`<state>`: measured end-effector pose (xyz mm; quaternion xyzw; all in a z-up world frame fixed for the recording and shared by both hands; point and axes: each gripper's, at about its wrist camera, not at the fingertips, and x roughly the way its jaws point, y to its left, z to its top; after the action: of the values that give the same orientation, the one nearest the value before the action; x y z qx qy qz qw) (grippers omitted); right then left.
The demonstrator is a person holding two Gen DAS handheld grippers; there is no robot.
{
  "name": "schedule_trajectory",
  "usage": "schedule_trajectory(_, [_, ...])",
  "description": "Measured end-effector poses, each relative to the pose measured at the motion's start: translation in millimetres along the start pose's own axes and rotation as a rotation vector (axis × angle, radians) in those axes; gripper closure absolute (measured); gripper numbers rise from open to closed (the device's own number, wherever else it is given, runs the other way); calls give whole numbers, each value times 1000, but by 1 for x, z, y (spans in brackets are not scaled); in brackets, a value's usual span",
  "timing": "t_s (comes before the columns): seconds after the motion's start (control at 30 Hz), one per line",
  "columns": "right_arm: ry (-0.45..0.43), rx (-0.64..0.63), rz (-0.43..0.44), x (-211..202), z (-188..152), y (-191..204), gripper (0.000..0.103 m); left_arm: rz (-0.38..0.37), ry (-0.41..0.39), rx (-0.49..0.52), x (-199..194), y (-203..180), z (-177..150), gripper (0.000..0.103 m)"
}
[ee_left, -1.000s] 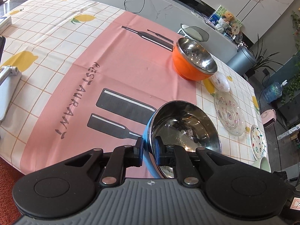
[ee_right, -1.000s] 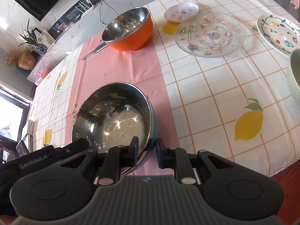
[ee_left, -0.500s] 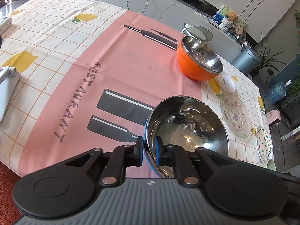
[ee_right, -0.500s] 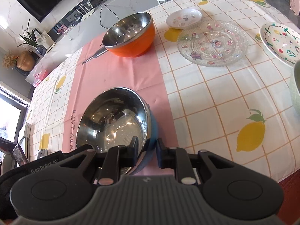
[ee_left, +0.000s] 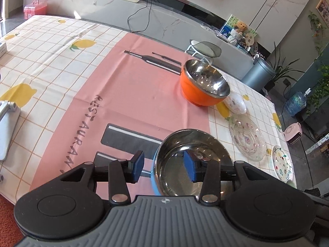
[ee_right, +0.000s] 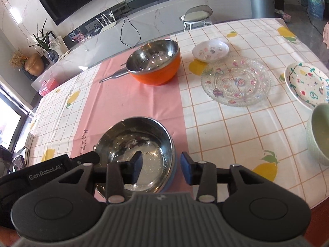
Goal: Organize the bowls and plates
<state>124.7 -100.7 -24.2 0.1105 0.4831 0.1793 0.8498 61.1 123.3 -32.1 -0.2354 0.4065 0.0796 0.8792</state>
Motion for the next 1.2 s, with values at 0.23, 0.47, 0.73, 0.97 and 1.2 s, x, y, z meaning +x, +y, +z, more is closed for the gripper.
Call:
schedule_trajectory(0.23, [-61, -34, -11, -8, 27, 0, 53, -54, -23, 56, 0, -17, 28, 49])
schedule_trajectory(0.47, [-78, -47, -18, -2, 59, 0, 48, -80, -7, 26, 15, -17, 52, 49])
schedule_trajectory(0.73, [-94, -46, -42, 18, 93, 2, 37, -78, -27, -6, 37, -18, 78, 36])
schedule_trajectory(0.97, [-80, -40, -79, 50, 122, 0, 36, -110, -2, -35, 66, -23, 109, 35])
schedule_trajectory(1.2, [-31, 10, -87, 91, 152, -6, 37, -102, 56, -25, 110, -35, 138, 34])
